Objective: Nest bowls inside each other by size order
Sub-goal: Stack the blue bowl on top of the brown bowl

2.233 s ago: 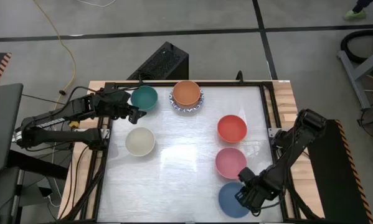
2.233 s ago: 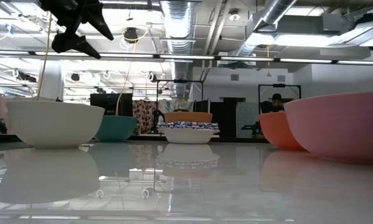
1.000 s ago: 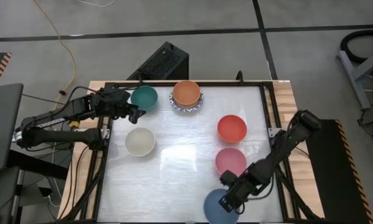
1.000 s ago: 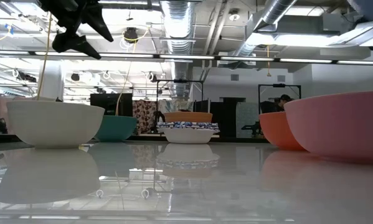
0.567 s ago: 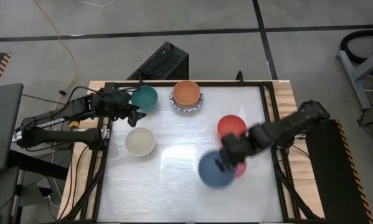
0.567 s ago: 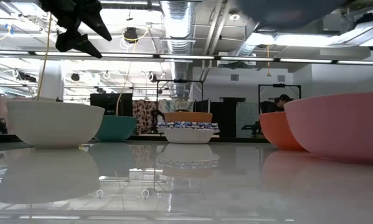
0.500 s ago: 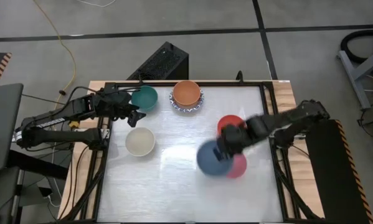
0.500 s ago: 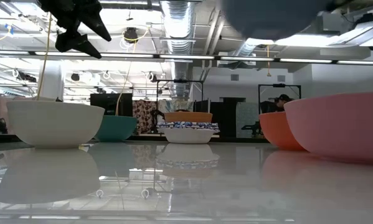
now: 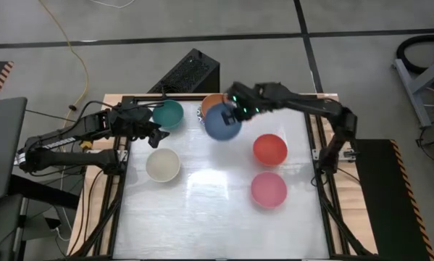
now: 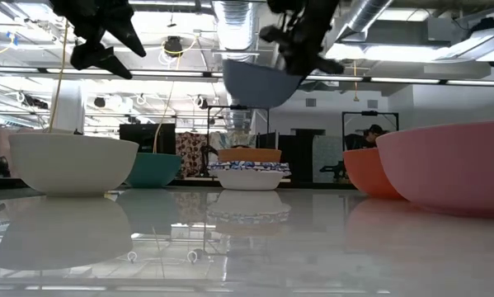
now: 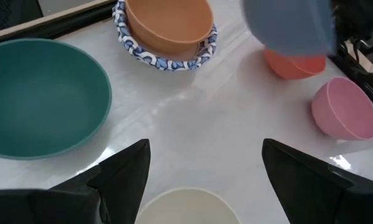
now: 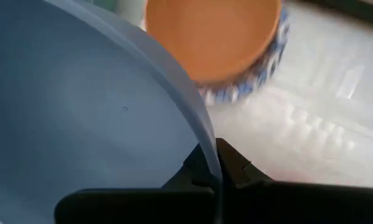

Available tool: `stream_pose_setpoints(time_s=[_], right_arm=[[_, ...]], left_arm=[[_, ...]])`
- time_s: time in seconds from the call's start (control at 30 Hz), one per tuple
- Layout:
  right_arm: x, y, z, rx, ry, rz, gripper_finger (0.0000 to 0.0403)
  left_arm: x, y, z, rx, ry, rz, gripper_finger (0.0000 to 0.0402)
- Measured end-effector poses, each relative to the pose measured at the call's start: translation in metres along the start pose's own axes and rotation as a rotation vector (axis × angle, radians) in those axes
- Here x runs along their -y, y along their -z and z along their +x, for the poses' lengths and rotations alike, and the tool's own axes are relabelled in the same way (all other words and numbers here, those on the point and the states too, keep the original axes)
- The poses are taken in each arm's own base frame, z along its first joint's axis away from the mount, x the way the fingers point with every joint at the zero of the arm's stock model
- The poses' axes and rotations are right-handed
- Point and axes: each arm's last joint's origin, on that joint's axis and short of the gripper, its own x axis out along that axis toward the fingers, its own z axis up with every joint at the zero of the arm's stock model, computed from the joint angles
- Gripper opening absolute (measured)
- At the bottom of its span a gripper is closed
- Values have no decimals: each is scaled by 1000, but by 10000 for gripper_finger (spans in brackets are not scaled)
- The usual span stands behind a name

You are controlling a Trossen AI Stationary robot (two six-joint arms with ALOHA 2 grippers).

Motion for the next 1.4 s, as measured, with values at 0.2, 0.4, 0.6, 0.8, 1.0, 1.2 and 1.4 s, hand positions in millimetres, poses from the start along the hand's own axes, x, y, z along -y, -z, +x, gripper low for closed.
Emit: stream_pose_setpoints(time_s=[0.2, 0.4, 0.6, 0.8, 1.0, 1.2, 1.4], right_arm=[[12, -50, 33, -10, 22, 6, 8], [20, -83, 72, -34, 42, 29, 8], [33, -95, 96, -132, 110, 27, 8], [50, -97, 114, -206, 166, 24, 8], [62, -105, 116, -206, 144, 46, 8], [67, -109, 116, -222, 99, 58, 8], [64, -113, 117, -190, 43, 55, 8]], left_arm=[[-1, 2, 0, -19, -12, -6, 297], [-2, 3, 0, -27, -17, -6, 297], [-2, 3, 0, -27, -17, -6, 297], [-2, 3, 0, -27, -18, -6, 297], [-2, 3, 0, -26, -18, -6, 297], [-2, 2, 0, -13, -39, -6, 297], [-2, 2, 0, -12, -40, -6, 297]])
